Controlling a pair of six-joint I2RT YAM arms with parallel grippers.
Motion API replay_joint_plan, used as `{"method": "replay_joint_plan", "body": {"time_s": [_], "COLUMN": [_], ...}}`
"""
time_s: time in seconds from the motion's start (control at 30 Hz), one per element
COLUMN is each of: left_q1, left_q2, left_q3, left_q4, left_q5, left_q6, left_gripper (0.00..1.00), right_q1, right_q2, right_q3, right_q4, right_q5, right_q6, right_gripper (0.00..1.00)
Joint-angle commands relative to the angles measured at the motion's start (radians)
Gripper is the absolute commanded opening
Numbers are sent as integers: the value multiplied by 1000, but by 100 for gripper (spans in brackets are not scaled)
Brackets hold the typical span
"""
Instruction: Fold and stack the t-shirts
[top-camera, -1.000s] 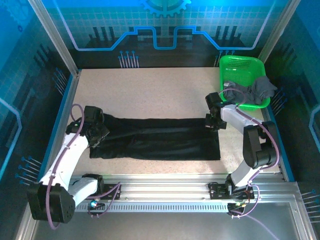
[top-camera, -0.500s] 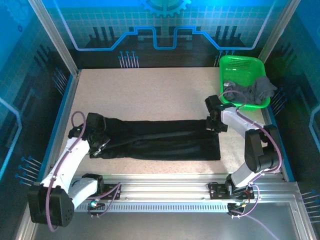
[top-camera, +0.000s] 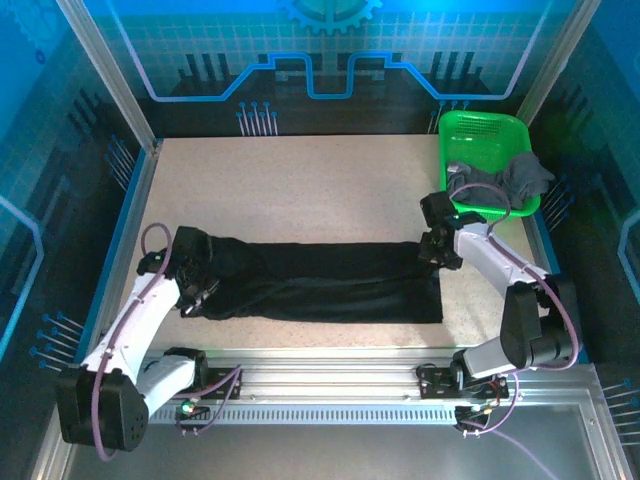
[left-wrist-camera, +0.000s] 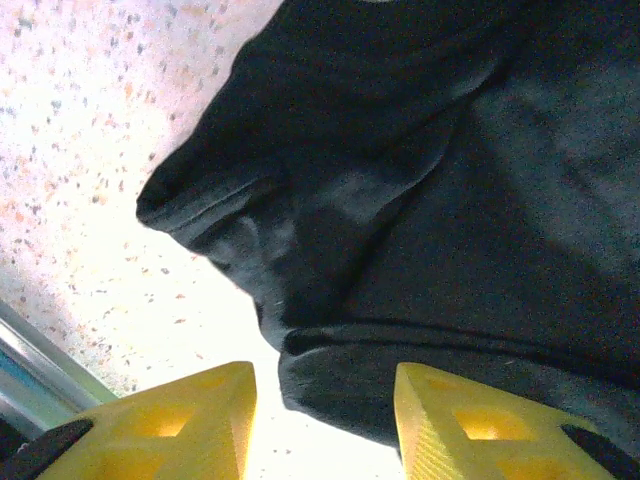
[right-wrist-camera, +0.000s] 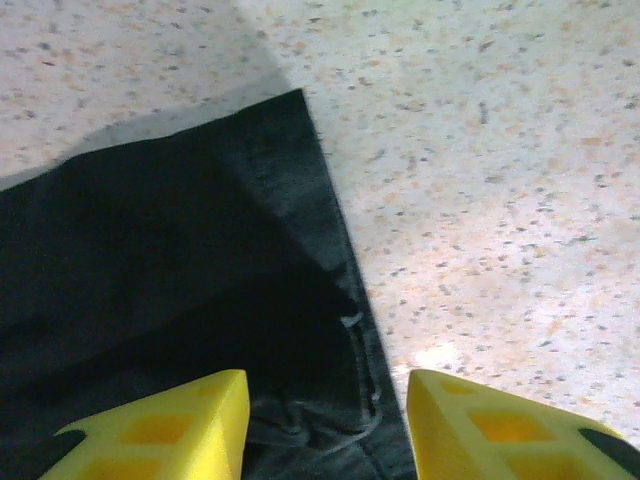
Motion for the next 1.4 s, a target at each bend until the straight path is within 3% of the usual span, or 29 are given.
{"method": "replay_joint_plan", "body": {"time_s": [0.0, 0.27, 0.43, 0.57, 0.77, 0.93, 1.1, 1.23, 1.27, 1.37], "left_q1": [10, 130, 160, 175, 256, 284, 286, 287, 289, 290], "left_q2": [54, 299, 408, 415, 443, 515, 628, 673, 681, 716], "left_q3": [82, 235, 318, 307, 286, 306, 340, 335, 336, 359], "left_q4": [61, 236, 231, 232, 306, 436, 413, 452, 462, 433], "left_q5": [-19, 102, 108, 98, 164, 269, 279, 288, 287, 223], "left_q6": [30, 113, 157, 164, 196, 301, 347, 336, 332, 324], "left_gripper": [47, 51, 50, 48, 51, 53, 47, 40, 35, 9], "right_q1": [-4, -61, -85, -104, -137, -117, -82, -60, -58, -57], "right_q2": [46, 170, 158, 95, 159, 139, 134, 187, 205, 266], "right_q3": [50, 31, -24, -89, -68, 18, 84, 122, 127, 123], "right_q4": [-11, -43, -84, -72, -41, -73, -89, -87, -87, -71], "right_q5": [-80, -106, -102, -101, -134, -98, -88, -107, -109, -111], "right_q6": [34, 78, 57, 45, 11, -13, -21, -7, -2, 21], "right_gripper": [44, 38, 15, 9, 9, 23, 33, 34, 34, 33]}}
